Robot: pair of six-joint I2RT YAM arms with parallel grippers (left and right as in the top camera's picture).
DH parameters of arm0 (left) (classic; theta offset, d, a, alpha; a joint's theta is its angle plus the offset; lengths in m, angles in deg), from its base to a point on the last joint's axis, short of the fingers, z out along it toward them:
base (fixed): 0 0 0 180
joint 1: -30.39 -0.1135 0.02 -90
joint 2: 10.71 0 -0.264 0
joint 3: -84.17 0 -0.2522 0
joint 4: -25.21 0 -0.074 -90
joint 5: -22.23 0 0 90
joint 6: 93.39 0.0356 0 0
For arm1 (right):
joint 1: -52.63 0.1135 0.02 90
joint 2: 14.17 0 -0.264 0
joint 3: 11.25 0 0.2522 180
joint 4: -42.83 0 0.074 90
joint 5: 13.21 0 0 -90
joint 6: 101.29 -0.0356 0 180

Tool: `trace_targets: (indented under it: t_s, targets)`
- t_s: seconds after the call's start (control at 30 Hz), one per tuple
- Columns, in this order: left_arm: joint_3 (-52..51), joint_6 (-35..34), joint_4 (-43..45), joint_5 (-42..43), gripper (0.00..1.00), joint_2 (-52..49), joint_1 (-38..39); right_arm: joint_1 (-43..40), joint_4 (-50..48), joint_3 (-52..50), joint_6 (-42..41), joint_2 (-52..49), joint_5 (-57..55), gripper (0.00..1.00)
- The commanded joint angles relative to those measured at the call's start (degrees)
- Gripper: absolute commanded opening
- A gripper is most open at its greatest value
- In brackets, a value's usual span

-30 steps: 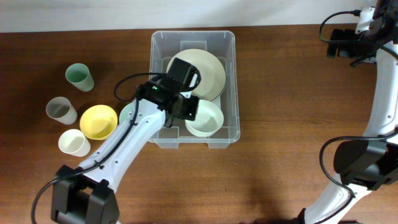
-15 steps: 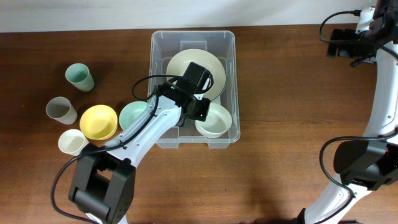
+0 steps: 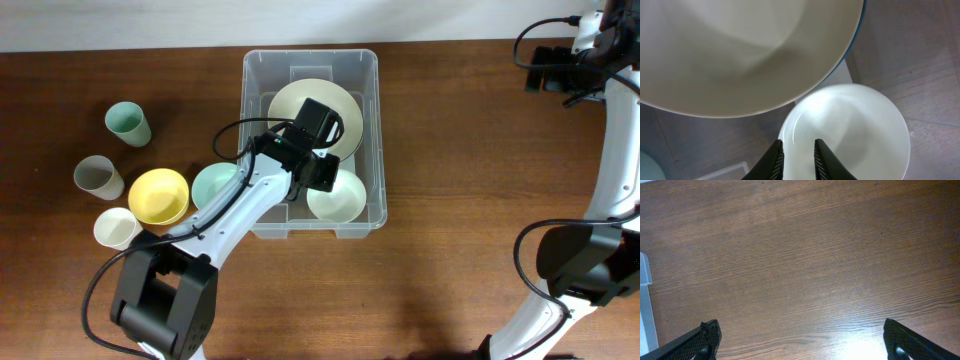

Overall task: Pack container
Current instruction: 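Release the white bowl and move the left gripper to the mint bowl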

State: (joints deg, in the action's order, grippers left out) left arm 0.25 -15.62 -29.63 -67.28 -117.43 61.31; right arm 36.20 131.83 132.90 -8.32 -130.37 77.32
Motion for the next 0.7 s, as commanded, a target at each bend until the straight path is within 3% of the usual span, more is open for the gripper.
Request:
trace_targets:
  t_s: [0.0, 0.1, 0.23, 0.3, 0.43, 0.53, 0.67]
  targets:
    - [0.3, 0.0, 0.1, 0.4, 0.22, 0.2, 0.1, -0.1, 0.0, 0.5, -0.5, 1.2, 0.3, 0.99]
    - [1.8, 0.3, -0.1, -0.7, 0.22, 1.9, 0.0, -0.1, 0.0, 0.5, -0.5, 1.2, 0.3, 0.99]
    - [4.7, 0.3, -1.7, -10.8, 0.22, 8.9, -0.8, -0.1, 0.0, 0.5, -0.5, 1.2, 0.3, 0.99]
    - [5.3, 0.3, -4.0, -15.9, 0.22, 13.5, -3.1, -0.1, 0.0, 0.5, -0.5, 1.2, 0.3, 0.99]
    - [5.3, -4.2, -9.1, -16.0, 0.22, 20.6, -11.6, -0.1, 0.0, 0.5, -0.5, 1.2, 0.3, 0.99]
    - [5.3, -4.9, -12.7, -11.3, 0.34, 22.9, -20.2, -0.1, 0.0, 0.5, -0.5, 1.2, 0.3, 0.99]
    - [4.3, -4.8, -16.6, -2.7, 0.63, 21.2, -27.4, -0.1, 0.0, 0.5, -0.5, 1.2, 0.3, 0.99]
